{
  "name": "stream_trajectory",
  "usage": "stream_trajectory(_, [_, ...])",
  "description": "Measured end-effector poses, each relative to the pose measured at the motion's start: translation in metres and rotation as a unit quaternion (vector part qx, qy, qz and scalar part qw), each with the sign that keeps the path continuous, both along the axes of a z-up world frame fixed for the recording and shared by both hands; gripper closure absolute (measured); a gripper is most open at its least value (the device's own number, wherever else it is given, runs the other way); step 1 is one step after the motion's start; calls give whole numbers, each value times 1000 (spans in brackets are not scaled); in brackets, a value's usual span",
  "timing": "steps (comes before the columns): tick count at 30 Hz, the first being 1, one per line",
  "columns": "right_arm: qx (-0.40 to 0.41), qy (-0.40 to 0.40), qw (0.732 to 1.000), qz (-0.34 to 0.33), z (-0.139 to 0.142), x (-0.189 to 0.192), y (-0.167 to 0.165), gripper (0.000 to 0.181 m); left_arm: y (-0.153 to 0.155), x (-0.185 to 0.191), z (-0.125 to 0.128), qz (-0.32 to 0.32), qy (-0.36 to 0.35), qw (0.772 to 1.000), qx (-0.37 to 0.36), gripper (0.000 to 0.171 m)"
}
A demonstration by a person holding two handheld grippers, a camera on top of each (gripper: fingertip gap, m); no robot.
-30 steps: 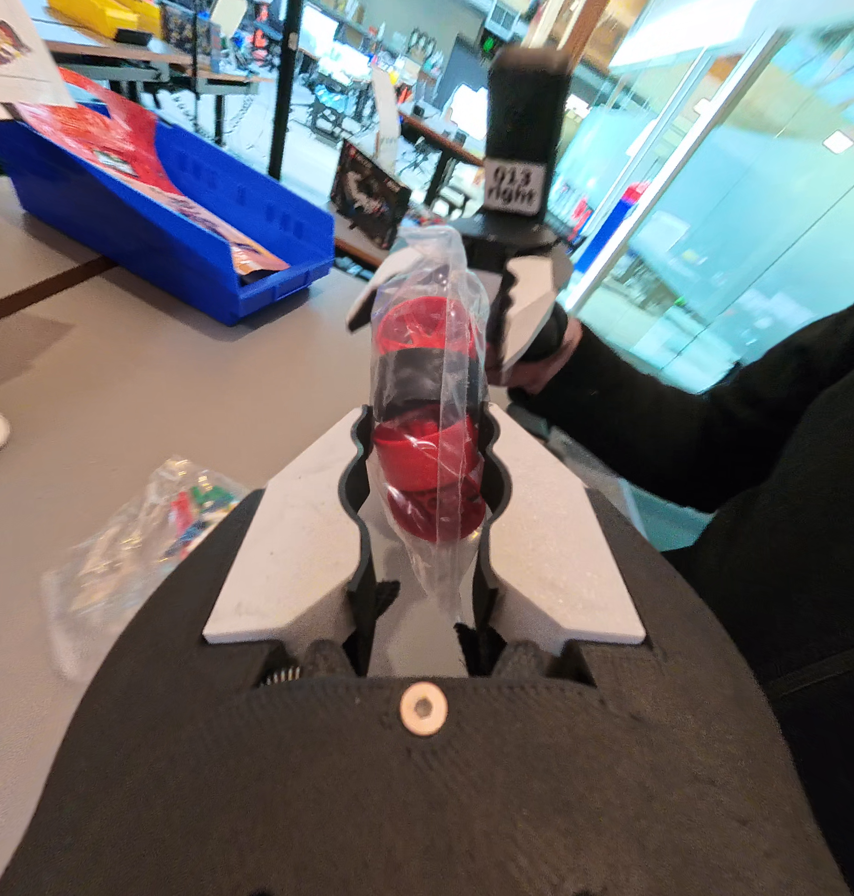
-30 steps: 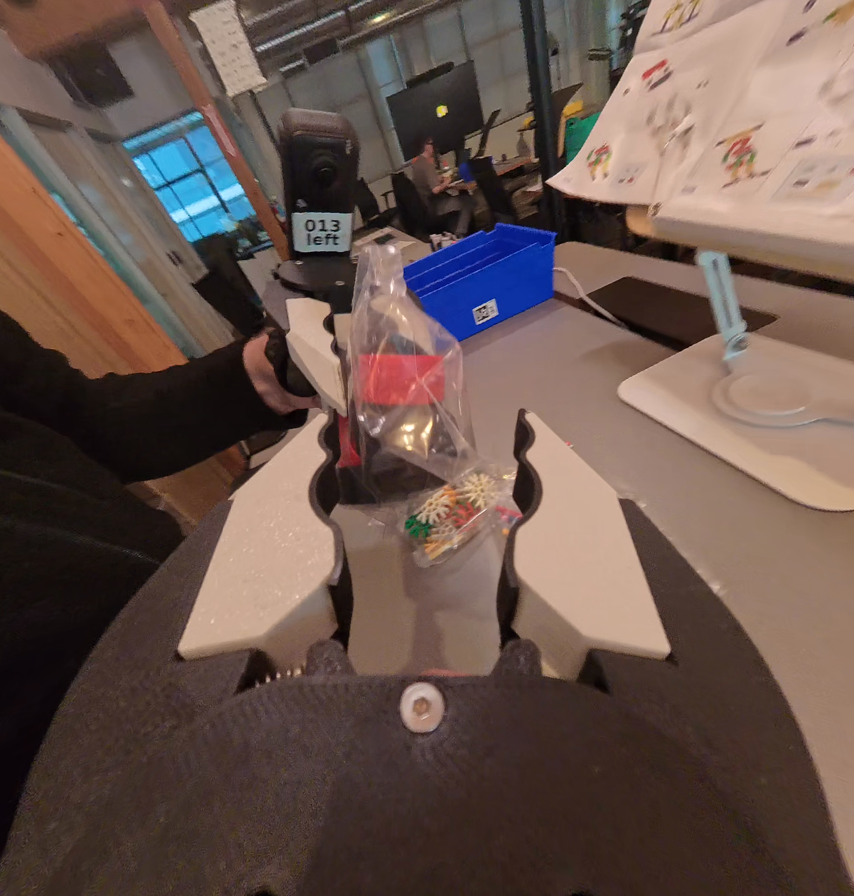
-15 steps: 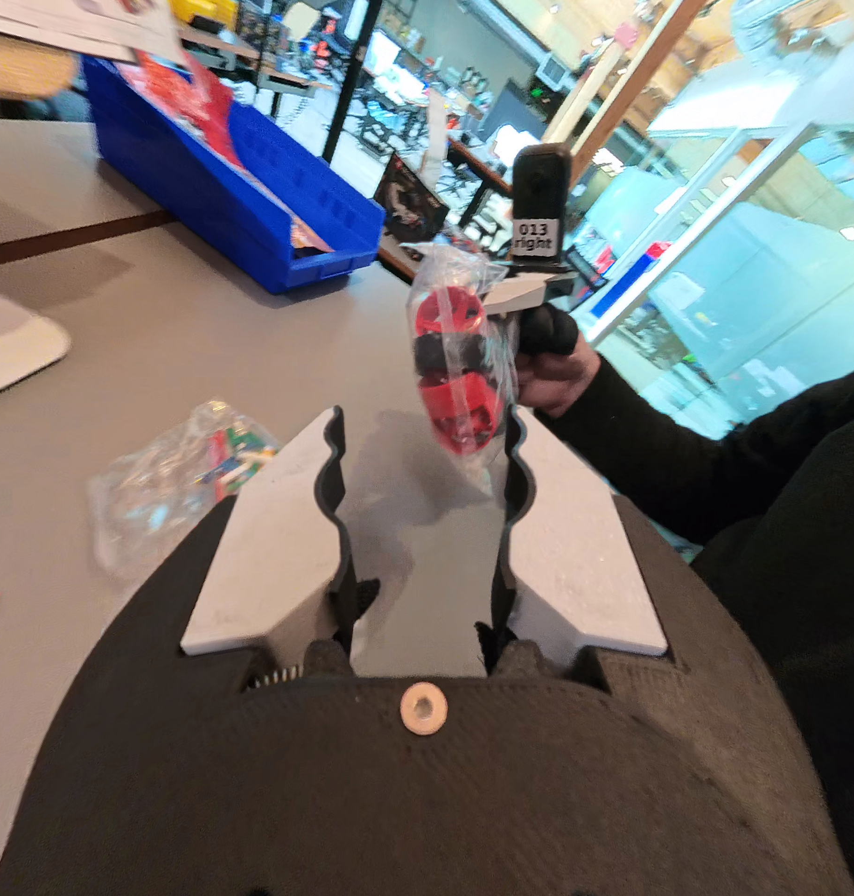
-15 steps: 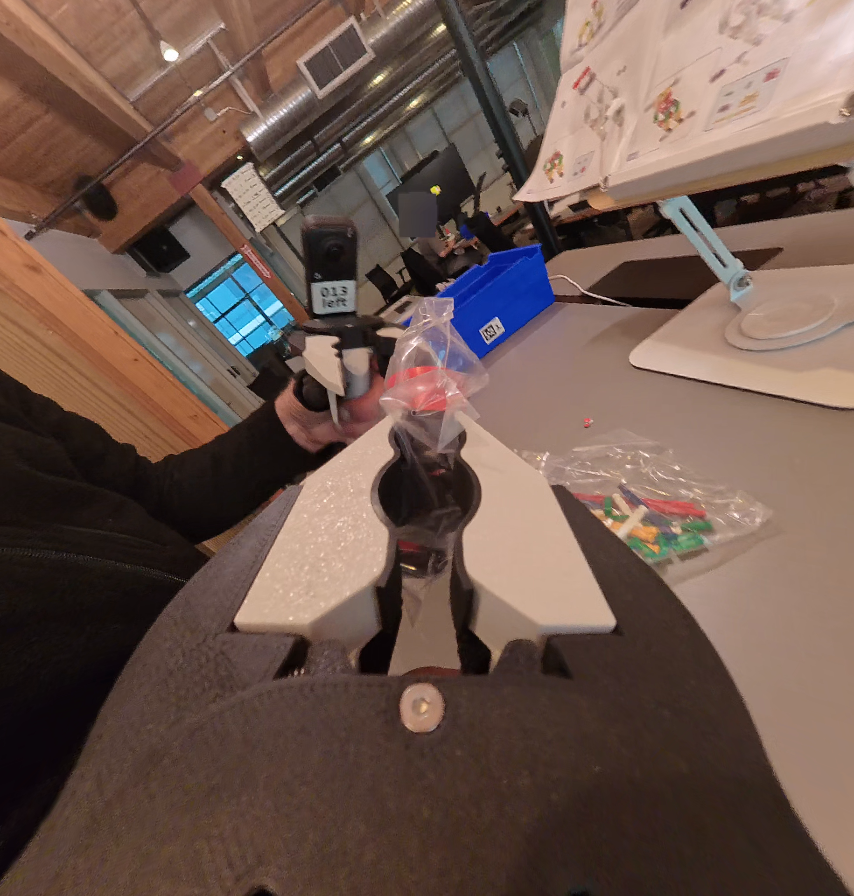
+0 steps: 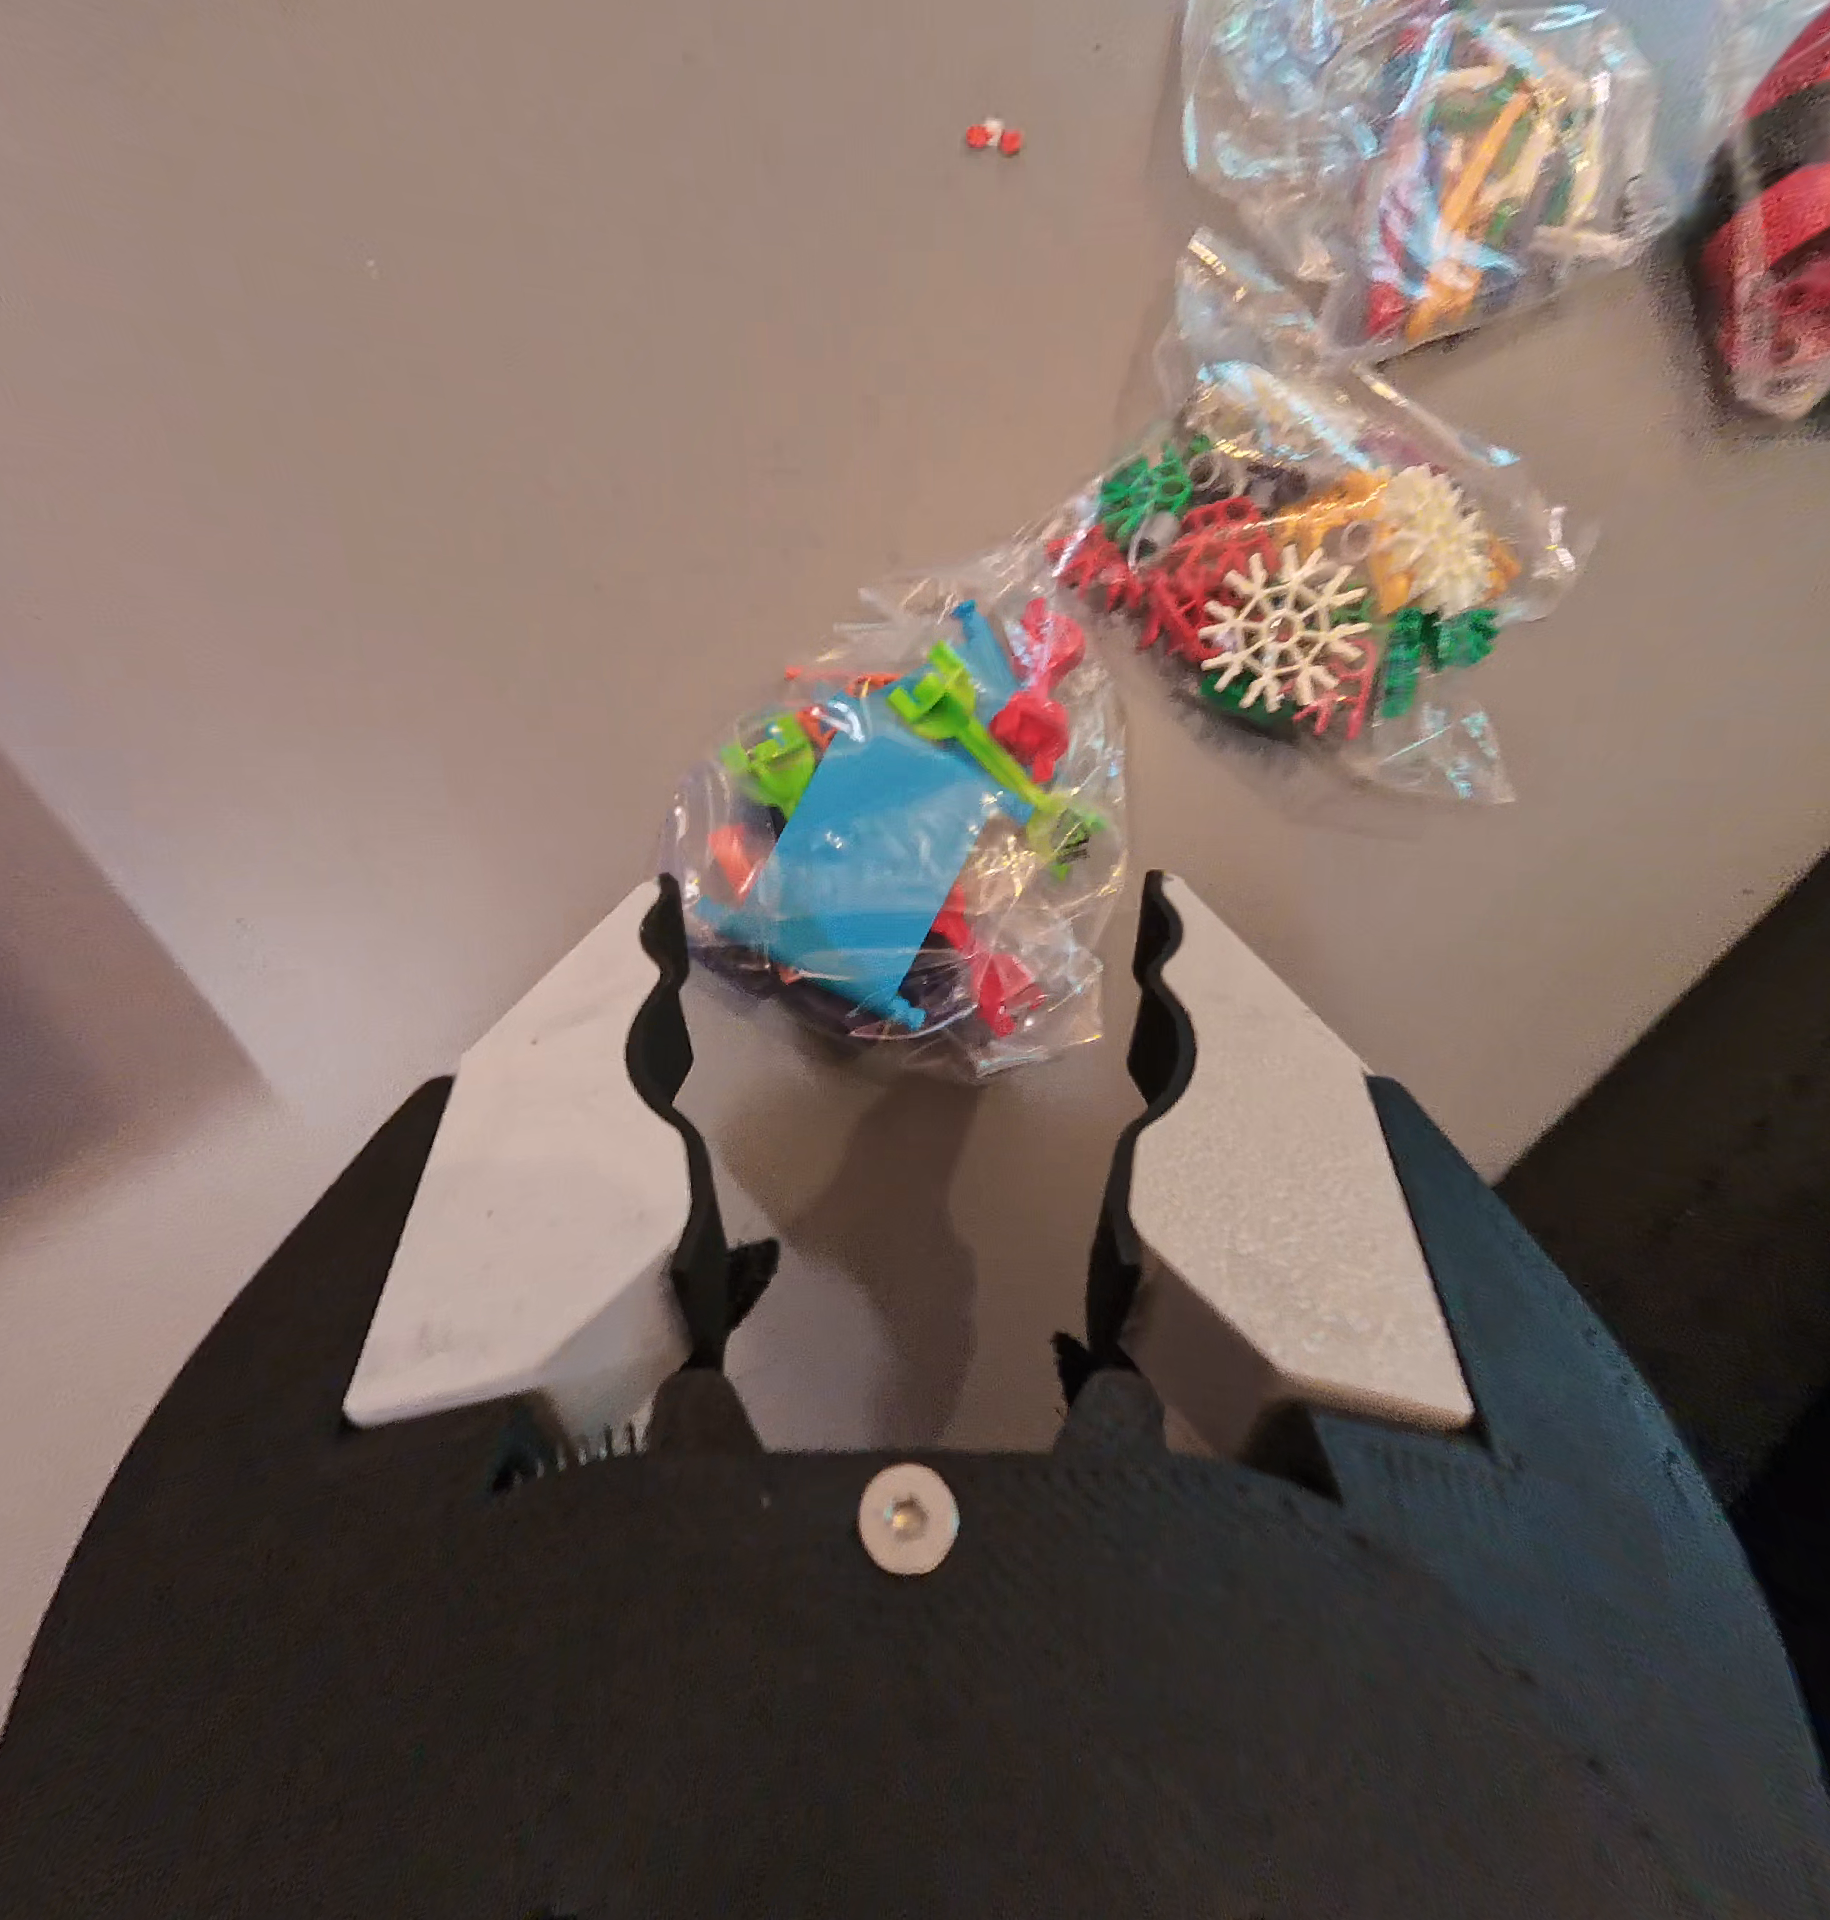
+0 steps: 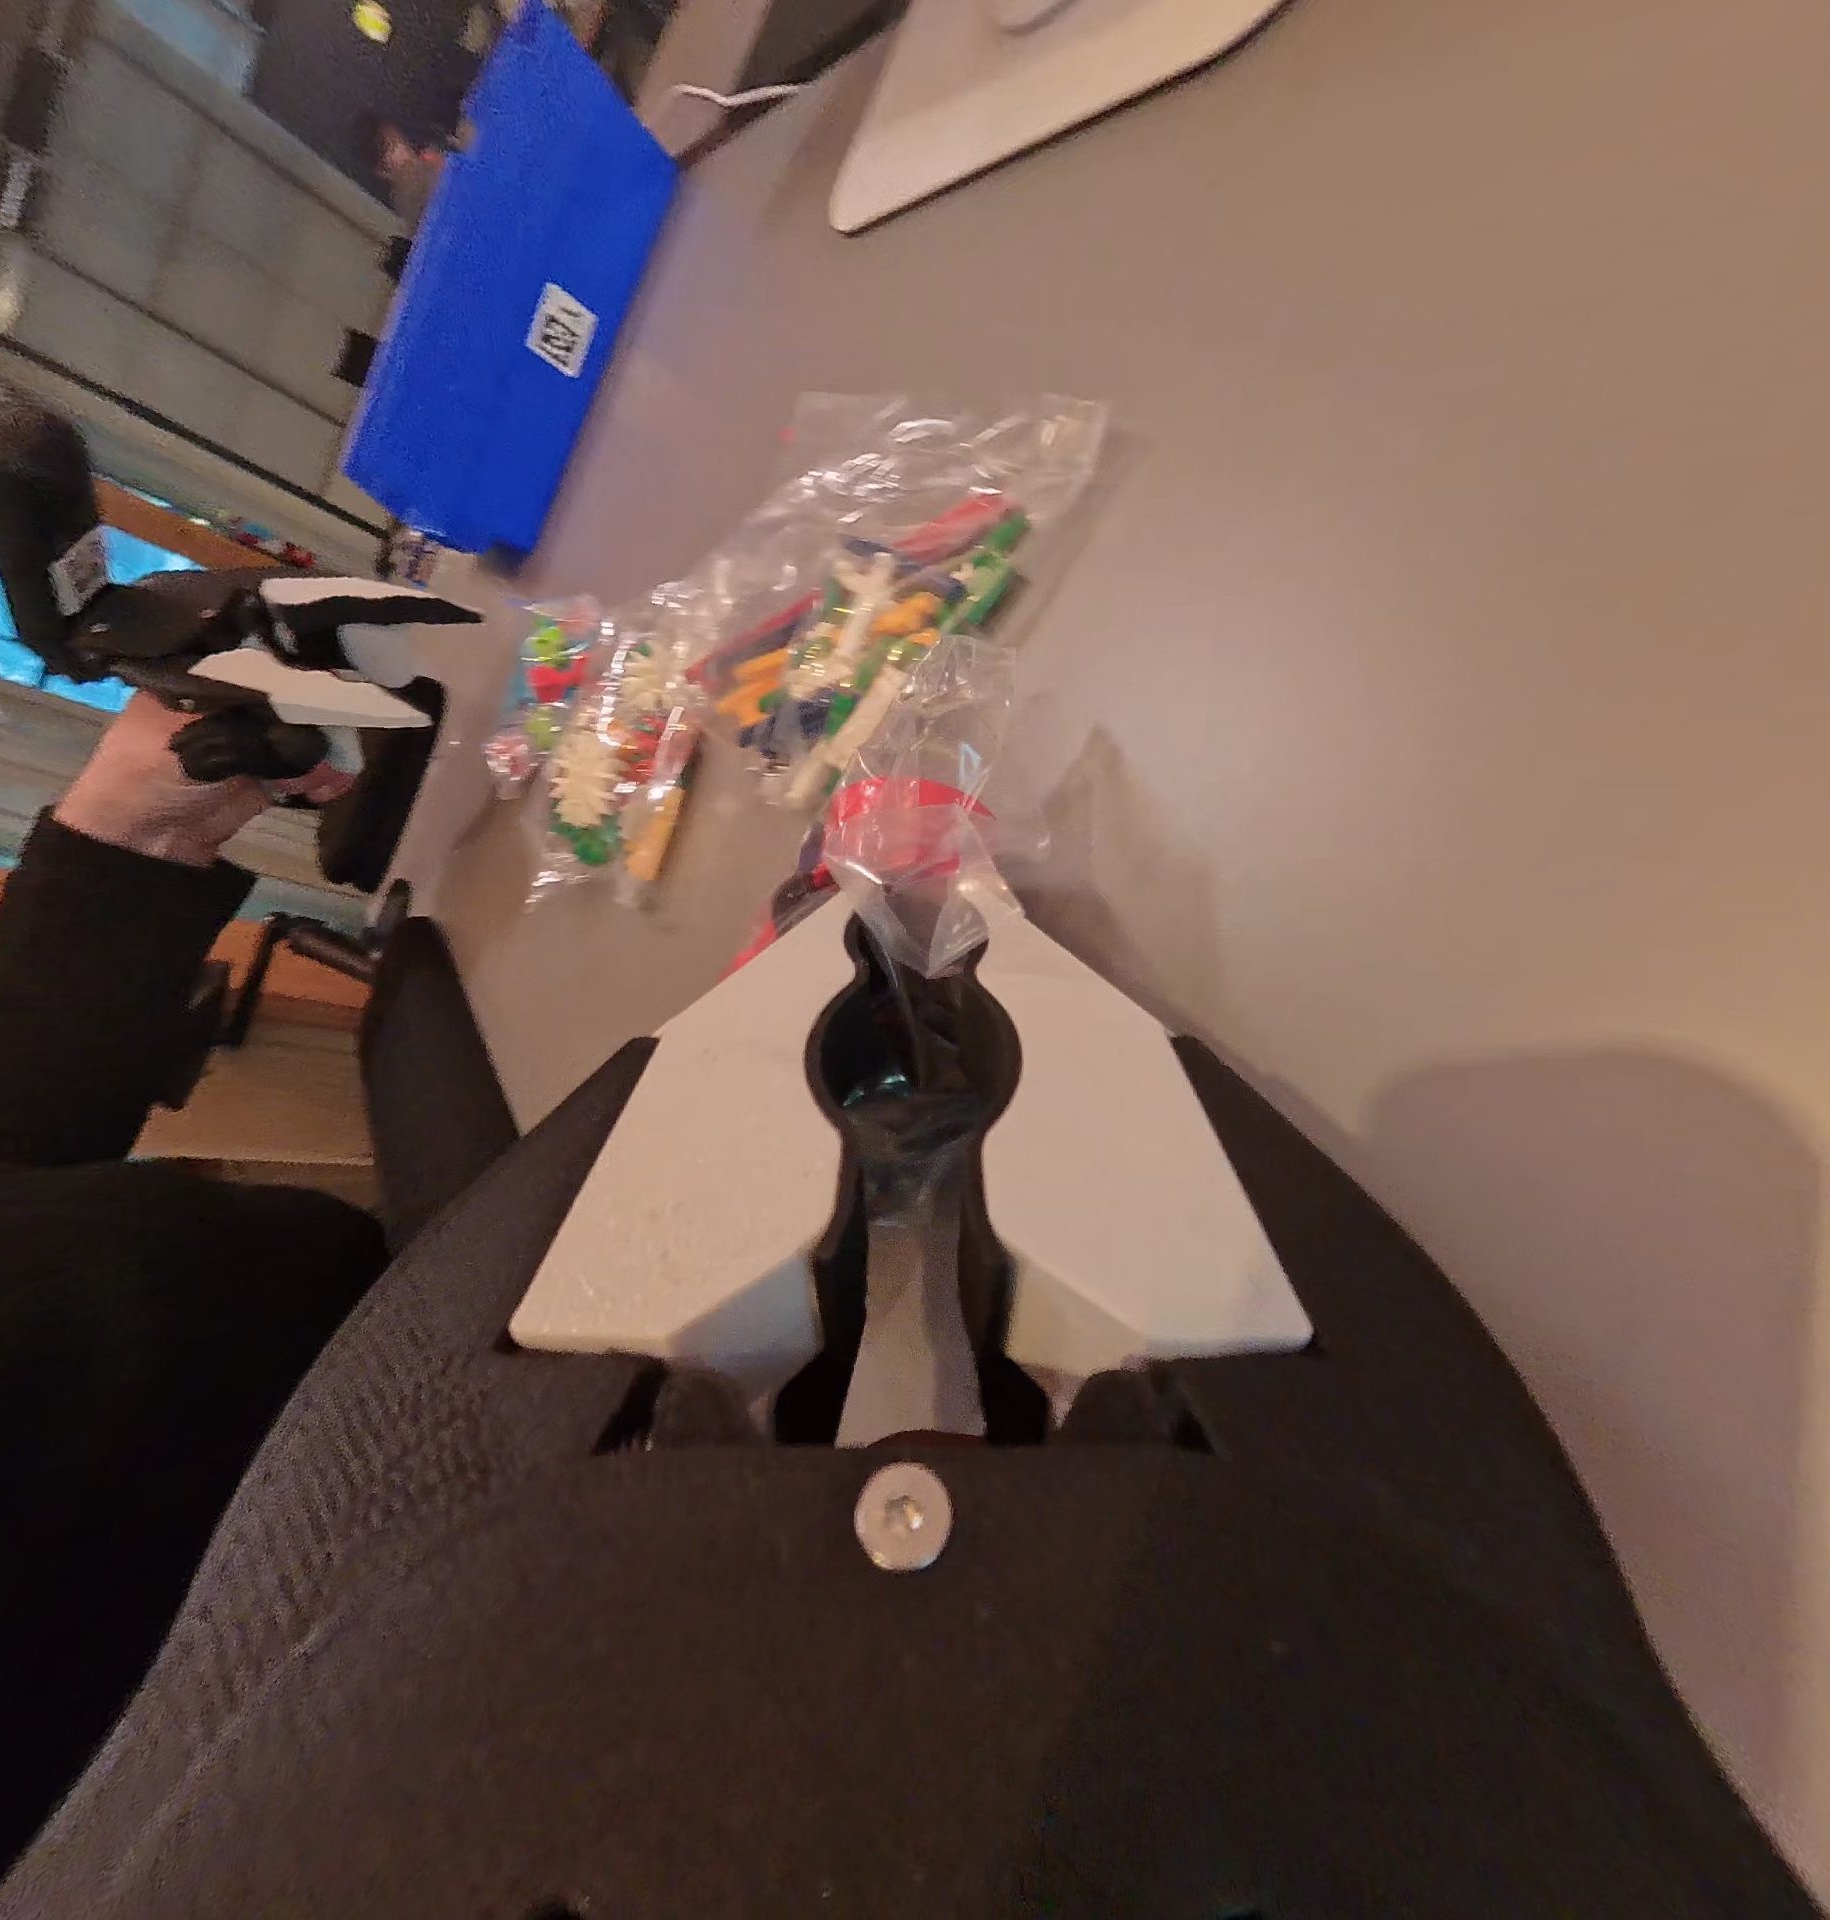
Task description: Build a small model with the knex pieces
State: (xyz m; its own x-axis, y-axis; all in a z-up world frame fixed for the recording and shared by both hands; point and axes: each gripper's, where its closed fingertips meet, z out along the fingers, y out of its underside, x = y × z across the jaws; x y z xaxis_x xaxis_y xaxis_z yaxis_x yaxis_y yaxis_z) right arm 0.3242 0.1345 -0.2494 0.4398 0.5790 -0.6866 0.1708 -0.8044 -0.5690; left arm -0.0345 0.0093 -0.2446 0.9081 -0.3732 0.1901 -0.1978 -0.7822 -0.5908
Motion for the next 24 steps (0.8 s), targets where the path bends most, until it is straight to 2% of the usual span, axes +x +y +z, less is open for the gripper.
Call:
stream_trajectory(1, [4, -11, 1000, -8, -3, 2, 3, 171, -1, -4, -6, 6, 7, 1000, -2, 87])
stream_trajectory(4, [38, -85, 995, -22, -12, 12, 12, 140, 4, -13, -12, 19, 18, 1000, 11, 90])
stream_trajectory(8, [105, -162, 980, -41, -2, 22, 21, 128, 13, -12, -14, 28, -27, 999, 18, 96])
stream_trajectory(9, [121, -178, 976, -43, 2, 24, 22, 128, 15, -11, -16, 28, -38, 999, 16, 100])
stream_trajectory(16, [162, -226, 958, -63, 21, 30, 21, 123, 23, -4, -23, 4, -40, 999, 32, 171])
stream_trajectory(20, [214, -226, 948, -70, 47, 22, 18, 127, 22, 2, -16, -5, -53, 997, 52, 171])
stream_trajectory(24, [271, -202, 938, -72, 78, 2, 15, 129, 25, 5, 7, -6, -83, 993, 88, 171])
